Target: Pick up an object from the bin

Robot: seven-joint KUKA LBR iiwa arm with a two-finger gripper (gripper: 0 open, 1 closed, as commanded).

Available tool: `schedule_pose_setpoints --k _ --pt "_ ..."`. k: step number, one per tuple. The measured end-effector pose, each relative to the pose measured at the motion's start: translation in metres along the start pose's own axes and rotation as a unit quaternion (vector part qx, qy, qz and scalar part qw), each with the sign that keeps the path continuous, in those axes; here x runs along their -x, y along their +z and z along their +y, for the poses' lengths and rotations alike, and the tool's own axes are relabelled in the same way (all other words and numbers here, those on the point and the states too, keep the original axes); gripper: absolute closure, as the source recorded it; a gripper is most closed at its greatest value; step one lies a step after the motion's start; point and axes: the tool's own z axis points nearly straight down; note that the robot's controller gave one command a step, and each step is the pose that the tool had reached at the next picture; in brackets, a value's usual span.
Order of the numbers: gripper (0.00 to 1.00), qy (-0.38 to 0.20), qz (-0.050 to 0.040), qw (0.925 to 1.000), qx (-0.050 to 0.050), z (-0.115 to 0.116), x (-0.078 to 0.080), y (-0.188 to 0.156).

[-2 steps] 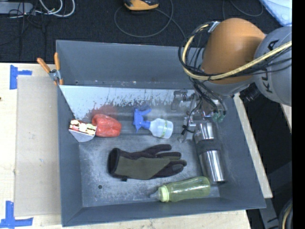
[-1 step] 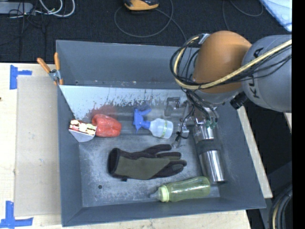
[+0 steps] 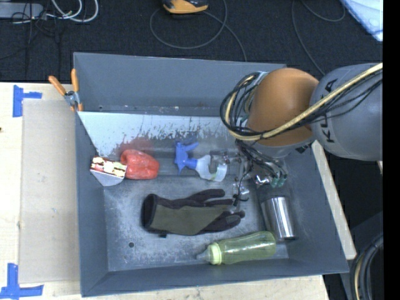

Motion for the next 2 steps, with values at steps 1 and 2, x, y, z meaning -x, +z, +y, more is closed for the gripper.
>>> schedule_pose_setpoints --k 1,2 --pt "0.0 -0.067 -0.0032 0.9977 -0.001 -0.004 -0.026 0.05" --pt "1.0 0.039 0.0006 0.9992 0.001 0.006 -0.001 0.081"
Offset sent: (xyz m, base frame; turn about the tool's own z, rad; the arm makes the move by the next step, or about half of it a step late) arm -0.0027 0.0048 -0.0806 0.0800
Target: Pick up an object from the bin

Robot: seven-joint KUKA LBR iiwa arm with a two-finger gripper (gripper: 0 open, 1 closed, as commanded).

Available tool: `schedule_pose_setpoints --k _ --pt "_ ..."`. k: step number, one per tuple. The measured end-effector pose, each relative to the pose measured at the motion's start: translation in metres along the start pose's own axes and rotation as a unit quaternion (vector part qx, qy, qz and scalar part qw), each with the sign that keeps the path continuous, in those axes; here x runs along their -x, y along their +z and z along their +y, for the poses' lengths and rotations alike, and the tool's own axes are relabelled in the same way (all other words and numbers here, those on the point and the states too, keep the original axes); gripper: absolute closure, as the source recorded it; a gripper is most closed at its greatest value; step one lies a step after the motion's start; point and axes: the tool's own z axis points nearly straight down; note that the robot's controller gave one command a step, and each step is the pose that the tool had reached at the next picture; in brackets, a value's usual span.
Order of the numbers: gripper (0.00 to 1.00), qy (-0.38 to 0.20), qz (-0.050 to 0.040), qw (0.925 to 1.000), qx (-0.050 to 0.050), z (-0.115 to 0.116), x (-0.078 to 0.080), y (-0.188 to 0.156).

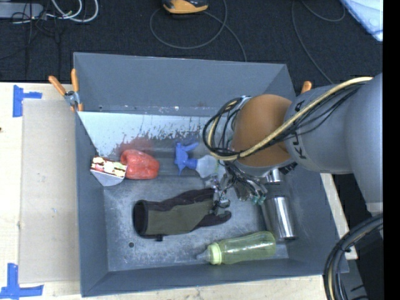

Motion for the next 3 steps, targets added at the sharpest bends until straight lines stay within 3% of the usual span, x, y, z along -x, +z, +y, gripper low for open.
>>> schedule_pose_setpoints --k 1,2,3 --pt "1.0 0.0 -0.0001 1.0 0.0 0.0 0.0 0.0" --pt "1.0 0.001 0.0028 1.0 0.0 0.0 -0.008 -0.061" --pt "1.0 -0.007 0.0011 1.0 0.0 0.0 -0.005 -0.138"
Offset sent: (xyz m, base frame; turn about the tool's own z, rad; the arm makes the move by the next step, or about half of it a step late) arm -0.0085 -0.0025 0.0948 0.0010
